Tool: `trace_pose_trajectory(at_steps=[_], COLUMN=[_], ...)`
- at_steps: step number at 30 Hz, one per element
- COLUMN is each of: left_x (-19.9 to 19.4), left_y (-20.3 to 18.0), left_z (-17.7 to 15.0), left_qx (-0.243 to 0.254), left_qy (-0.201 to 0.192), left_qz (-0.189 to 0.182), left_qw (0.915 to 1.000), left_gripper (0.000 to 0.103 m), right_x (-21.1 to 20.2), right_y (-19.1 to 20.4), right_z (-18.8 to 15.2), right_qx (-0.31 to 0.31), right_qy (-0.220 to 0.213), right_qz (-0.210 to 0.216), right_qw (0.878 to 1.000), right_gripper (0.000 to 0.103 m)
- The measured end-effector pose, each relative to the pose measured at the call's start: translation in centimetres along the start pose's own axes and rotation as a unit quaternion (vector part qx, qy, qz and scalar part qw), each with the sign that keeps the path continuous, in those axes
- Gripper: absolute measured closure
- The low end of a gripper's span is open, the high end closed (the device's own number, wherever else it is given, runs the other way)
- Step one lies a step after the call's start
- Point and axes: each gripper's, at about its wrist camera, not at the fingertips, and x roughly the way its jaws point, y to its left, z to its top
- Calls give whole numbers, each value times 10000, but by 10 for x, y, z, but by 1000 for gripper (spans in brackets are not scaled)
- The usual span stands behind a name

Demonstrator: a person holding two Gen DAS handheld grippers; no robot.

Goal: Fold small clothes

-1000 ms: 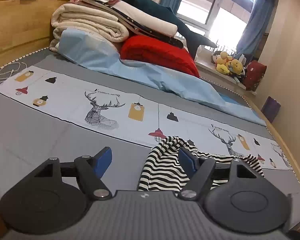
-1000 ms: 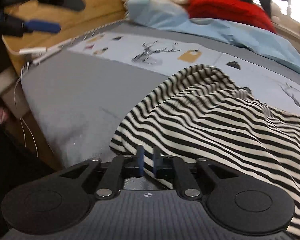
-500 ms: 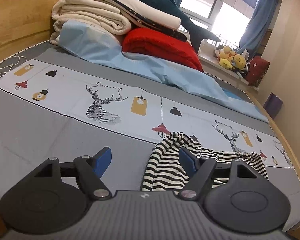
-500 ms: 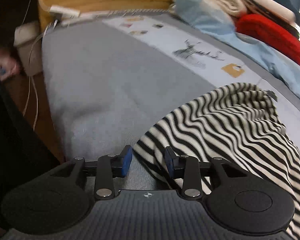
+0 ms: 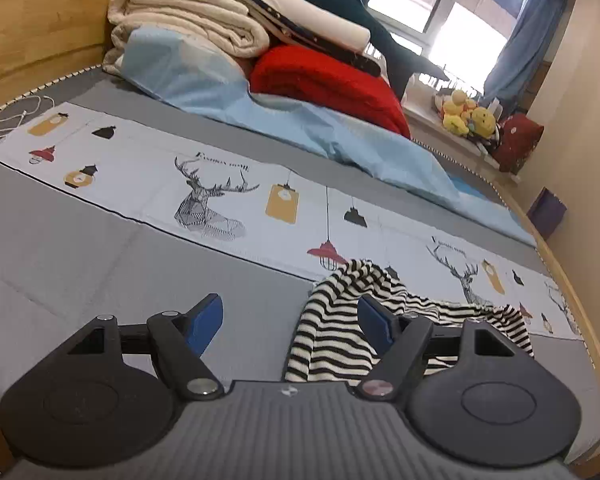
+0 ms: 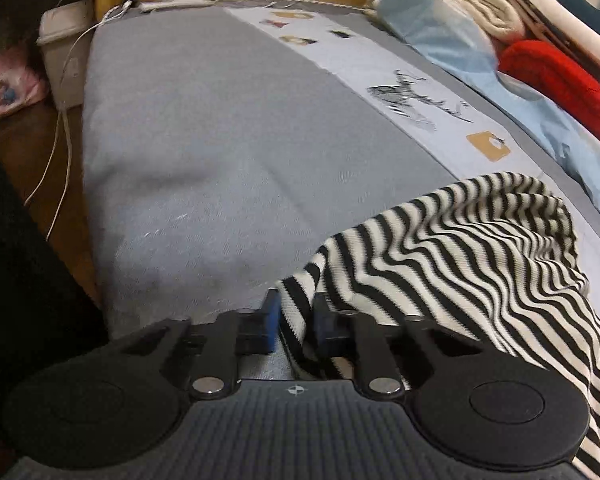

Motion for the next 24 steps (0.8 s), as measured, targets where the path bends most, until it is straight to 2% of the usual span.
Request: trace_pose_trajectory(at_steps=[3, 6, 8, 9, 10, 12, 15, 18, 21, 24], left_x=[14, 38, 50, 58, 72, 105, 140, 172, 199, 221], left_y=[2, 6, 11, 14, 17, 13, -3, -17, -25, -33], left_z=[2, 3, 2, 0, -3, -8, -11, -17, -19, -23], left_qx=[-64, -419, -921, -1203, -1504, -1815, -1858, -1955, -2057, -2084], left_qy=[290, 631, 458, 433, 606, 1266, 1816, 2296, 2532, 2693], left_qz=[-82, -326, -475, -588, -712, -826, -1222, -1480, -1511, -1460], left_qw=[9995, 9966, 9936, 9900, 9842, 9717, 9579, 9419, 9331, 9288], left_gripper=[22, 21, 18, 15, 15, 15, 11, 11, 11, 14], right_x=[-15, -38, -57, -66, -73, -84, -97, -110, -120, -126], right_y=[-16, -31, -41, -47, -53, -63, -77, -85, -92, -96], right_z=[3, 4, 2, 0, -1, -5, -11, -15, -19, -21], right_qx=[521, 1010, 1255, 1373, 1479, 1658, 1882, 2031, 2079, 2142], right_qy=[-261, -603, -834, -946, -1027, -1151, -1289, -1421, -1505, -1539], right_qz=[9, 77, 113, 133, 138, 136, 161, 203, 251, 269], right_qw=[9983, 9930, 9885, 9859, 9836, 9793, 9735, 9686, 9662, 9642], right_gripper=[95, 95, 95, 95, 95, 95, 95, 95, 95, 95])
